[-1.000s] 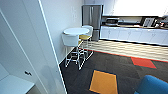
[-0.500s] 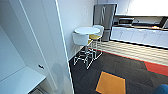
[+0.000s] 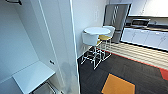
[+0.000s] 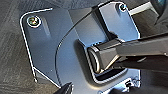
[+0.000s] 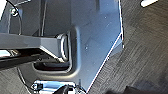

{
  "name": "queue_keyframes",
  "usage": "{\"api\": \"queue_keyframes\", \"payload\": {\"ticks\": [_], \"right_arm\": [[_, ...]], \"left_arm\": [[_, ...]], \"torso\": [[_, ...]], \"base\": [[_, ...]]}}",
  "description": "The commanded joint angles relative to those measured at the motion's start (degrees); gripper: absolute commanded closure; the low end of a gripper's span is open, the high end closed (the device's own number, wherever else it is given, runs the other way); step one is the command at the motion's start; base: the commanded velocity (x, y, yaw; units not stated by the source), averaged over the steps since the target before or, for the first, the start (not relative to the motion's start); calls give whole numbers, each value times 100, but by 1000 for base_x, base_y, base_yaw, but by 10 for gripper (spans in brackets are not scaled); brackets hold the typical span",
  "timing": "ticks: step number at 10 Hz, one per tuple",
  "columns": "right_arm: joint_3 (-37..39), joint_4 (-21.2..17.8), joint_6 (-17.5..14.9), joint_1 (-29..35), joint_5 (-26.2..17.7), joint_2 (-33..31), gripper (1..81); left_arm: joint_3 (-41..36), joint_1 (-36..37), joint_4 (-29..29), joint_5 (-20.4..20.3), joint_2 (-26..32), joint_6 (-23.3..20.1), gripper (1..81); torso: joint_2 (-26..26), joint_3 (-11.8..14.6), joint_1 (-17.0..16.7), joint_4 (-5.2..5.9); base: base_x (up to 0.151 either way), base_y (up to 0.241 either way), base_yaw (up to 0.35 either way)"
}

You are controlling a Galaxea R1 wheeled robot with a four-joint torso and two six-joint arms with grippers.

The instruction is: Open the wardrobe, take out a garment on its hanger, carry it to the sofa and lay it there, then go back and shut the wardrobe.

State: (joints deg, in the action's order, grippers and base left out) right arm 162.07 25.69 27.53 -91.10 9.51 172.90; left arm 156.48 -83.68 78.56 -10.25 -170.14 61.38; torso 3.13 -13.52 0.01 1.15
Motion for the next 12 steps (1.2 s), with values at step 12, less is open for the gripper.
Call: {"api": "queue_keyframes", "payload": {"ticks": [12], "right_arm": [[-37, -37, 16, 105, -292, 72, 10]], "left_arm": [[6, 136, 90, 296, -2, -12, 10]], "torso": [[0, 0, 0, 0]], "base": [[0, 0, 289]]}}
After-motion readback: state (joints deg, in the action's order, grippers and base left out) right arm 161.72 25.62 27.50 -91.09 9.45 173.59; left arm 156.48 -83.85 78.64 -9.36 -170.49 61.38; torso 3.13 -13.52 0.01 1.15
